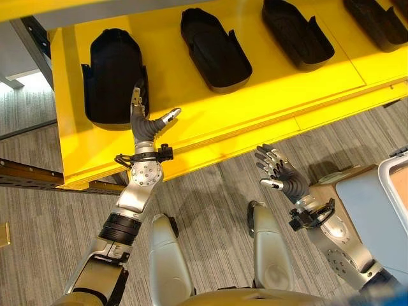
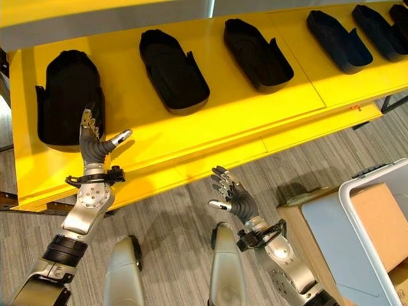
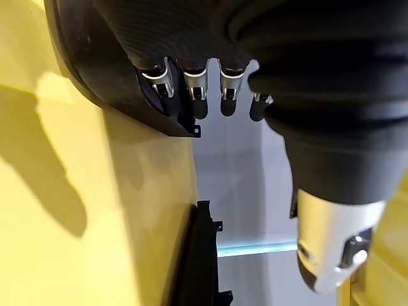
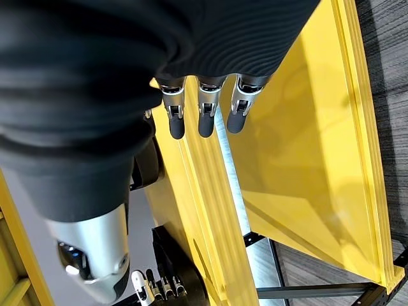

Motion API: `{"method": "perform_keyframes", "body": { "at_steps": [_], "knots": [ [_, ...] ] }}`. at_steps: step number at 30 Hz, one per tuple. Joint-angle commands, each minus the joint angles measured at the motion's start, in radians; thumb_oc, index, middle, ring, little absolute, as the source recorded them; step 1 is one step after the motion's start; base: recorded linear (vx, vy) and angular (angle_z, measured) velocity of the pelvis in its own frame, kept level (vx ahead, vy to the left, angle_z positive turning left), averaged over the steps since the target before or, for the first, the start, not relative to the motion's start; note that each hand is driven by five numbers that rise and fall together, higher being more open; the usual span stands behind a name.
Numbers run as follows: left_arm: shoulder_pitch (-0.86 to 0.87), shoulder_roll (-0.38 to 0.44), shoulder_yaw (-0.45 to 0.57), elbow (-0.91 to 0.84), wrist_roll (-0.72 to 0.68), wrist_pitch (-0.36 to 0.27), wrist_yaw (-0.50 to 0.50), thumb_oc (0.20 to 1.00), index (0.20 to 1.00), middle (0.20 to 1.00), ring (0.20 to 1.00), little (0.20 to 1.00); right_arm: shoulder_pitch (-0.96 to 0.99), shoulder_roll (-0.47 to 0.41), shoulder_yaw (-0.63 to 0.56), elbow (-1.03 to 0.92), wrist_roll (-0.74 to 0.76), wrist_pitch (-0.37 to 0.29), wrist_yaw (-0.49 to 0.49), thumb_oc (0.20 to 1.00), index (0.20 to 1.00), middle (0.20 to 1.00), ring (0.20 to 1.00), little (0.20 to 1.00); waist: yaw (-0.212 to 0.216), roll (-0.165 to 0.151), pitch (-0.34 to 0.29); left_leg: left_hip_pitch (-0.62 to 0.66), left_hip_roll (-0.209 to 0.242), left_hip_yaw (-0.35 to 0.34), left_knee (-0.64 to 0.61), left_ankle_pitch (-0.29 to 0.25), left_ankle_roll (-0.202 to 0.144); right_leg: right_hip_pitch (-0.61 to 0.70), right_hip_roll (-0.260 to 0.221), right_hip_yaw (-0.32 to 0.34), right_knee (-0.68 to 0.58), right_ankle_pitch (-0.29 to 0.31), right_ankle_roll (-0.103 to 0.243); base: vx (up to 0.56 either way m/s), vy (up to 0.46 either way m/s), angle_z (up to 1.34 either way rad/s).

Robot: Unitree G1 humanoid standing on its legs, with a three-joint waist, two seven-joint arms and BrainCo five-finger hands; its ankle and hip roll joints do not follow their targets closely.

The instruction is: Move parts from the plastic box to the shelf.

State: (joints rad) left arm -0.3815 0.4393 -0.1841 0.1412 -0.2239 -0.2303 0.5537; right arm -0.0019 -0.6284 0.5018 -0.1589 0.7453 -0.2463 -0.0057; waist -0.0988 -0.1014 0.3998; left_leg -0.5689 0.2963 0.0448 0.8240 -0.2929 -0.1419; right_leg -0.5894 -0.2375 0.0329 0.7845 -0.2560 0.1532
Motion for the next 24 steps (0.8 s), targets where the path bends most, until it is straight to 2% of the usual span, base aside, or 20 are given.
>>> {"method": "perform_keyframes", "body": {
  "at_steps": [1, 24],
  "knots": [
    [-0.041, -0.014, -0.006, -0.012, -0.010, -0.060, 0.021, 1.000, 1.000, 1.000, 1.000, 1.000, -0.025, 0.015, 0.007, 0.004, 0.026, -0.056, 0.006, 1.000, 1.000, 1.000, 1.000, 1.000, 0.005, -0.006, -0.032, 0.019, 0.008, -0.059, -0.080, 0.137, -0.004, -0.018, -0.012, 0.080, 0.055, 0.074, -0.013, 0.00, 0.000, 0.00],
    [-0.118, -0.033, -0.021, -0.029, -0.051, -0.081, 0.025, 1.000, 1.000, 1.000, 1.000, 1.000, -0.030, 0.016, 0.009, 0.011, 0.020, -0.061, 0.007, 1.000, 1.000, 1.000, 1.000, 1.000, -0.004, -0.007, -0.035, 0.019, 0.008, -0.060, -0.082, 0.137, -0.004, -0.021, -0.006, 0.084, 0.056, 0.075, -0.014, 0.00, 0.000, 0.00]
  ]
}}
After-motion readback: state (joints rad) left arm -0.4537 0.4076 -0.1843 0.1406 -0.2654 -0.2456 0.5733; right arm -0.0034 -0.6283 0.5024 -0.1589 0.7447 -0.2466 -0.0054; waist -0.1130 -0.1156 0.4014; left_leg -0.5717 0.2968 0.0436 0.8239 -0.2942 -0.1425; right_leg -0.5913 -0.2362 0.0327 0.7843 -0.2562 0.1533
